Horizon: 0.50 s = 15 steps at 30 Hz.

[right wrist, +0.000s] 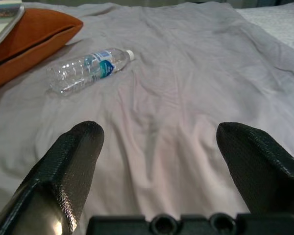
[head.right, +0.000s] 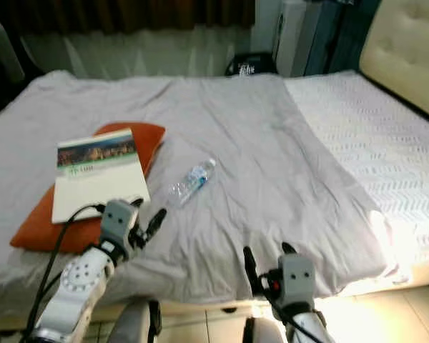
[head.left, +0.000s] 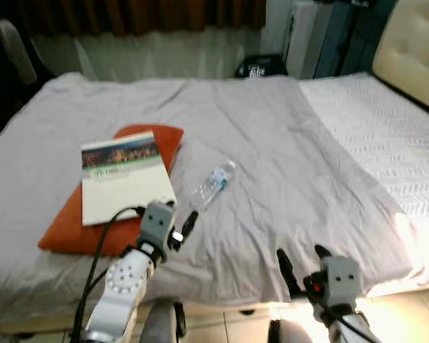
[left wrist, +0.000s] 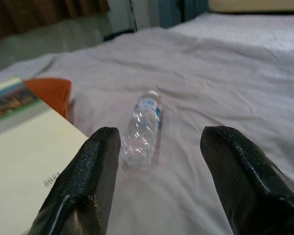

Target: Clean up the room

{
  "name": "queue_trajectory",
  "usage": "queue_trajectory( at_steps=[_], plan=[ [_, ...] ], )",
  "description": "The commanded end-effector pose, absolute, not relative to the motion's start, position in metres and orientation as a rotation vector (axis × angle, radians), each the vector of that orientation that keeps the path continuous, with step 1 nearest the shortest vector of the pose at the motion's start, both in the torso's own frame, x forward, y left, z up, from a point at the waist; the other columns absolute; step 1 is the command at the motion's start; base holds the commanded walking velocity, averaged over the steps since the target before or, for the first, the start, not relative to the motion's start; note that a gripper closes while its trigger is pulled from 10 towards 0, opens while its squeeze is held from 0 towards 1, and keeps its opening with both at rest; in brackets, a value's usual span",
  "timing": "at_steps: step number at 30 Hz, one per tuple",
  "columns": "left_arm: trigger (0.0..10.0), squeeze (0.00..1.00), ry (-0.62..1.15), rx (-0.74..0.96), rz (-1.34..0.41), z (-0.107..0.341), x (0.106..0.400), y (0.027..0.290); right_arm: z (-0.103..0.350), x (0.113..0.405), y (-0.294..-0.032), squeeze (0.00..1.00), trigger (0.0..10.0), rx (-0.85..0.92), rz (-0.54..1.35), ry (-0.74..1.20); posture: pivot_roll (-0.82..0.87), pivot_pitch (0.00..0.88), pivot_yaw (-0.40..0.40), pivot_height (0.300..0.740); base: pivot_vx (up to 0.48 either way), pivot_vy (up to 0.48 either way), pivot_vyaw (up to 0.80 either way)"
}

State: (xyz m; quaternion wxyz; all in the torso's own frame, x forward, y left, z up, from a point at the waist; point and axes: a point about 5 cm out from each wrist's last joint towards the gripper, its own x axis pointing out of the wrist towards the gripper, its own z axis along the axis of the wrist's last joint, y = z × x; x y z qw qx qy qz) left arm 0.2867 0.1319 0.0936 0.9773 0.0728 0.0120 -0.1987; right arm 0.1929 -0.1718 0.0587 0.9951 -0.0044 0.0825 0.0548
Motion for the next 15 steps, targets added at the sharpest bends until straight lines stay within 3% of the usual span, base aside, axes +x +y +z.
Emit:
queue_trajectory(
  at_steps=[1, 10, 12, 15],
  plan=[
    [10.0, 0.00, 0.039, 0.151, -0.327, 0.095, 0.296, 0.147, 0.068, 0.192, -0.172, 0.00, 10.0, -0.012, 0.102, 0.131, -0.04, 0.000, 0.005, 0.599, 0.000, 0.000, 0.00],
    [10.0, 0.00, 0.003, 0.202, -0.276, 0.104, 0.307, 0.166, 0.067, 0.183, -0.173, 0.00, 10.0, -0.020, 0.100, 0.141, -0.06, 0.000, 0.010, 0.599, 0.000, 0.000, 0.00],
    [10.0, 0.00, -0.128, 0.170, -0.198, 0.122, 0.308, 0.179, 0.068, 0.179, -0.176, 0.00, 10.0, -0.017, 0.092, 0.137, -0.06, 0.000, -0.010, 0.599, 0.000, 0.000, 0.00],
    [10.0, 0.00, -0.188, 0.191, -0.222, 0.129, 0.308, 0.174, 0.069, 0.179, -0.175, 0.00, 10.0, -0.014, 0.096, 0.134, -0.06, 0.000, -0.010, 0.599, 0.000, 0.000, 0.00]
  ],
)
